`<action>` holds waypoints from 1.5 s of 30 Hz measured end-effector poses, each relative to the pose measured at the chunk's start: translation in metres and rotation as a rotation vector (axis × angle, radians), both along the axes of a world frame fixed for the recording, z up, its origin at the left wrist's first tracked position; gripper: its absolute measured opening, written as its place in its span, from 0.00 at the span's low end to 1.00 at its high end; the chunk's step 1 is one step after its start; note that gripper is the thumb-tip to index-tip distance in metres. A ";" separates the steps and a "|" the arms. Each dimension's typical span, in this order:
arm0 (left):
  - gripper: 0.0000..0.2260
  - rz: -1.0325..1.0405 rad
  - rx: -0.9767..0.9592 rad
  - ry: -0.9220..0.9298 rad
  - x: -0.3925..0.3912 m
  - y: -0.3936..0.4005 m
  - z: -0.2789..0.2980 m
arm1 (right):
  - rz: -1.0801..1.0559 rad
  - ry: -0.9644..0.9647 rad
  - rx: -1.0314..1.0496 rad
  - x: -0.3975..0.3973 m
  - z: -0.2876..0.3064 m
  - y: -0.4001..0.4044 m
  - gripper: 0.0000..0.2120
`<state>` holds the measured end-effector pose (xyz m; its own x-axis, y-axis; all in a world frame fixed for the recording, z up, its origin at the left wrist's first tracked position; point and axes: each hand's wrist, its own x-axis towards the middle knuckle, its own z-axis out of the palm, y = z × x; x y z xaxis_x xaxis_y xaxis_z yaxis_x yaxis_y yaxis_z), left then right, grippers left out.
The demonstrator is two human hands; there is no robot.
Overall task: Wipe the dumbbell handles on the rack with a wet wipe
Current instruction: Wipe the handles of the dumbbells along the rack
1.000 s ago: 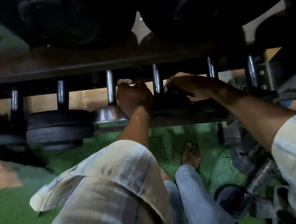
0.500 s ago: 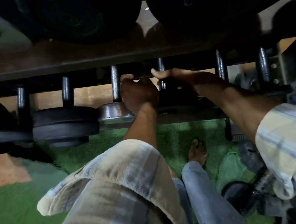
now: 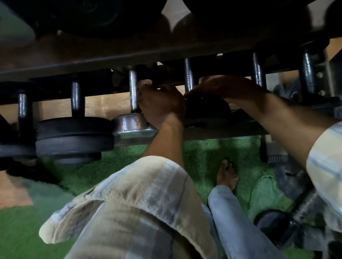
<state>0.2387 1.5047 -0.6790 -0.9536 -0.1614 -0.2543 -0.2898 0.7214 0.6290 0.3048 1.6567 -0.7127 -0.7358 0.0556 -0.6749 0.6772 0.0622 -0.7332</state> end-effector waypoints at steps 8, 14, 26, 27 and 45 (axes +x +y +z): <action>0.11 0.001 0.002 0.017 -0.003 0.000 -0.003 | 0.048 0.035 0.259 -0.015 0.017 0.007 0.11; 0.10 -0.002 -0.001 0.017 -0.001 0.000 -0.003 | 0.179 0.093 0.251 0.000 0.019 0.009 0.09; 0.12 -0.013 0.004 -0.025 0.000 -0.001 0.004 | 0.060 0.150 0.139 0.007 0.022 0.007 0.03; 0.12 -0.015 0.002 -0.031 0.000 -0.001 0.004 | 0.072 0.145 0.174 0.005 0.021 0.005 0.02; 0.12 -0.018 0.018 -0.052 0.002 -0.002 0.012 | 0.134 0.152 0.239 0.002 0.023 0.007 0.02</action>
<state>0.2404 1.5027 -0.6672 -0.9417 -0.1394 -0.3062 -0.3096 0.7156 0.6262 0.3064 1.6636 -0.6892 -0.8387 0.0954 -0.5362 0.5353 0.3260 -0.7793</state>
